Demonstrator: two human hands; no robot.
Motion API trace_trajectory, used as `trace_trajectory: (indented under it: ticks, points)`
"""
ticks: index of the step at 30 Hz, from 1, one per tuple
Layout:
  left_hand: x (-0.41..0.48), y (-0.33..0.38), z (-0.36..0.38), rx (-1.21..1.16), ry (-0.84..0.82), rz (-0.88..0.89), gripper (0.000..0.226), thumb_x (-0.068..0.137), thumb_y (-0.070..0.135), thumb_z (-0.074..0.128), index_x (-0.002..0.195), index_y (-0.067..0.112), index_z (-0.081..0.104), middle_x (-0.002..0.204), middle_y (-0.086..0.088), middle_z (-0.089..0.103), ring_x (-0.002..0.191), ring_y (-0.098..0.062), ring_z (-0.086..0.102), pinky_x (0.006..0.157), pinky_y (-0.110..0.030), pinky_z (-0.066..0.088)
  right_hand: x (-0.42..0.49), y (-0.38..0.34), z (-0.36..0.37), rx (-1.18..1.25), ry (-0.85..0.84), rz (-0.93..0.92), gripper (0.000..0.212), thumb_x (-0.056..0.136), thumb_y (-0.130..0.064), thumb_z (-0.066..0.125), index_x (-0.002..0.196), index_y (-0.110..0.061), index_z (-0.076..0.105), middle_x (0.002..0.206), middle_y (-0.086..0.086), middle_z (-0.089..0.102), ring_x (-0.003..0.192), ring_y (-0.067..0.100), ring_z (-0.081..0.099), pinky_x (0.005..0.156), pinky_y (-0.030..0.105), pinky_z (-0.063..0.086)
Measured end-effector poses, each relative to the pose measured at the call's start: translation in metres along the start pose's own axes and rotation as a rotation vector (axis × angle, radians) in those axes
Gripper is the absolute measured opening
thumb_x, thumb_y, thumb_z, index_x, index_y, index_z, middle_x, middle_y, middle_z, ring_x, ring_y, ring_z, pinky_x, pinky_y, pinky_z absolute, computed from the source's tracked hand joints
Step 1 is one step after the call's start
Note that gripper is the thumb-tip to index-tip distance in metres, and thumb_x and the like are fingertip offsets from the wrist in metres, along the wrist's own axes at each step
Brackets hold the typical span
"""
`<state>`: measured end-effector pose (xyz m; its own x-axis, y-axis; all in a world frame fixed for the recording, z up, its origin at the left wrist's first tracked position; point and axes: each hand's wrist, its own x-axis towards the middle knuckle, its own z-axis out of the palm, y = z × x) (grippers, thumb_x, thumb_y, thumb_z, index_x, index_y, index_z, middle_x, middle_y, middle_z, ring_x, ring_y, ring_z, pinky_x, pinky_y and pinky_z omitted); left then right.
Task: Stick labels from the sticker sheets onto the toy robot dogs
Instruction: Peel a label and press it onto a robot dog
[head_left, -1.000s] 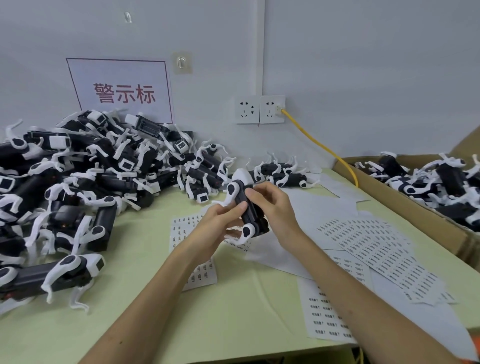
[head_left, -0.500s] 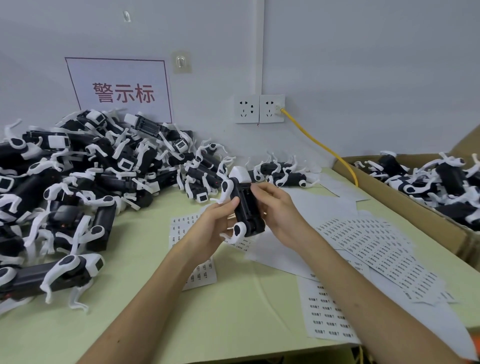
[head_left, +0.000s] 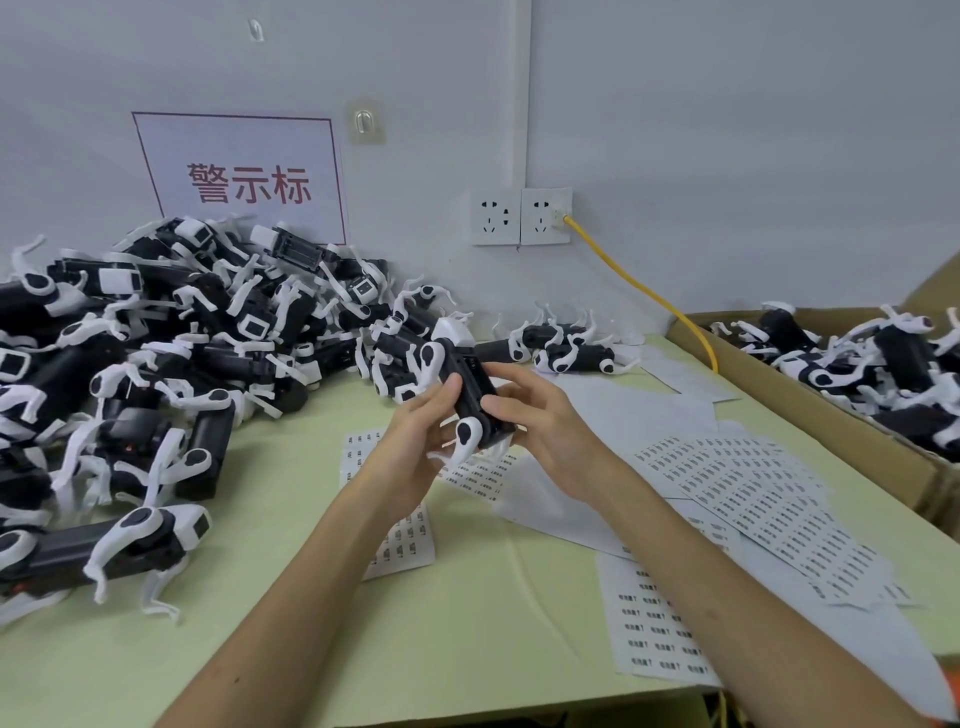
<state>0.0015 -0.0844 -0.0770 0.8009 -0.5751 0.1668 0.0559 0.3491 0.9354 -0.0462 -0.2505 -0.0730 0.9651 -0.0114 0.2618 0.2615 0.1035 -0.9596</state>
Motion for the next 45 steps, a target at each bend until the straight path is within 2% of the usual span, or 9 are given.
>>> trace_trajectory:
  ticks: [4, 9, 18, 25, 31, 34, 37, 41, 45]
  points:
    - [-0.001, -0.002, 0.003, 0.157, 0.041, 0.007, 0.048, 0.093, 0.040, 0.072, 0.131, 0.010, 0.068, 0.131, -0.032, 0.063, 0.116, -0.049, 0.061, 0.094, -0.046, 0.037, 0.001, 0.001, 0.002, -0.015, 0.124, 0.011, 0.035, 0.076, -0.031, 0.077, 0.108, -0.019, 0.072, 0.092, 0.011, 0.062, 0.087, 0.030, 0.060, 0.081, 0.047, 0.047]
    - [-0.005, -0.004, 0.012, 0.256, -0.021, -0.004, 0.045, 0.090, 0.041, 0.070, 0.123, 0.011, 0.072, 0.108, -0.019, 0.073, 0.094, -0.032, 0.062, 0.071, -0.032, 0.040, 0.000, -0.004, 0.001, 0.051, 0.171, 0.064, 0.032, 0.074, -0.039, 0.085, 0.084, -0.019, 0.062, 0.089, 0.013, 0.057, 0.083, 0.030, 0.050, 0.073, 0.038, 0.039]
    - [-0.004, -0.002, 0.007, 0.233, -0.025, -0.047, 0.053, 0.092, 0.043, 0.065, 0.127, 0.003, 0.069, 0.125, -0.024, 0.070, 0.108, -0.034, 0.067, 0.110, -0.052, 0.045, 0.000, -0.003, -0.003, 0.099, 0.141, 0.113, 0.034, 0.087, -0.036, 0.072, 0.069, -0.021, 0.047, 0.066, 0.000, 0.045, 0.074, 0.027, 0.048, 0.071, 0.037, 0.039]
    - [-0.004, 0.000, 0.003, -0.047, -0.013, -0.040, 0.036, 0.100, 0.041, 0.051, 0.114, 0.024, 0.080, 0.123, -0.010, 0.074, 0.111, -0.025, 0.072, 0.085, -0.034, 0.059, 0.002, 0.002, -0.003, 0.067, 0.063, 0.067, 0.014, 0.098, -0.017, 0.063, 0.110, -0.016, 0.071, 0.095, 0.012, 0.059, 0.083, 0.028, 0.045, 0.079, 0.039, 0.043]
    - [0.000, 0.002, -0.005, -0.163, 0.204, 0.036, 0.034, 0.098, 0.048, 0.059, 0.097, 0.025, 0.084, 0.113, -0.009, 0.077, 0.102, -0.024, 0.075, 0.084, -0.033, 0.061, 0.005, 0.010, -0.001, -0.216, 0.127, 0.034, 0.017, 0.100, -0.021, 0.064, 0.113, -0.025, 0.074, 0.079, -0.009, 0.062, 0.064, 0.009, 0.052, 0.064, 0.023, 0.045]
    - [0.005, 0.003, -0.012, -0.226, 0.306, 0.059, 0.040, 0.098, 0.049, 0.061, 0.133, 0.032, 0.069, 0.112, -0.006, 0.076, 0.101, -0.025, 0.073, 0.078, -0.032, 0.057, 0.006, 0.020, -0.004, -0.766, 0.174, 0.000, 0.030, 0.095, -0.033, 0.069, 0.124, -0.028, 0.067, 0.110, -0.006, 0.065, 0.098, 0.013, 0.061, 0.090, 0.034, 0.046]
    - [0.007, 0.003, -0.019, -0.210, 0.385, 0.049, 0.053, 0.102, 0.052, 0.056, 0.150, 0.031, 0.051, 0.101, 0.002, 0.077, 0.091, -0.017, 0.070, 0.077, -0.028, 0.052, 0.003, 0.031, -0.002, -1.236, -0.030, 0.127, 0.072, 0.087, -0.060, 0.068, 0.149, -0.031, 0.045, 0.151, -0.002, 0.046, 0.139, 0.022, 0.039, 0.110, 0.046, 0.027]
    - [0.007, 0.002, -0.022, -0.278, 0.432, 0.039, 0.037, 0.100, 0.049, 0.059, 0.124, 0.022, 0.069, 0.087, 0.000, 0.074, 0.081, -0.017, 0.063, 0.073, -0.027, 0.048, 0.006, 0.036, -0.004, -1.239, -0.061, 0.166, 0.085, 0.084, -0.064, 0.070, 0.154, -0.029, 0.038, 0.150, -0.002, 0.046, 0.140, 0.021, 0.037, 0.107, 0.043, 0.024]
    - [0.011, 0.001, -0.024, -0.310, 0.474, 0.056, 0.056, 0.101, 0.047, 0.060, 0.150, 0.020, 0.053, 0.080, -0.001, 0.068, 0.064, -0.013, 0.060, 0.068, -0.026, 0.046, 0.007, 0.032, -0.006, -1.157, -0.025, 0.163, 0.083, 0.081, -0.052, 0.079, 0.152, -0.030, 0.041, 0.135, -0.005, 0.055, 0.130, 0.018, 0.046, 0.100, 0.038, 0.025]
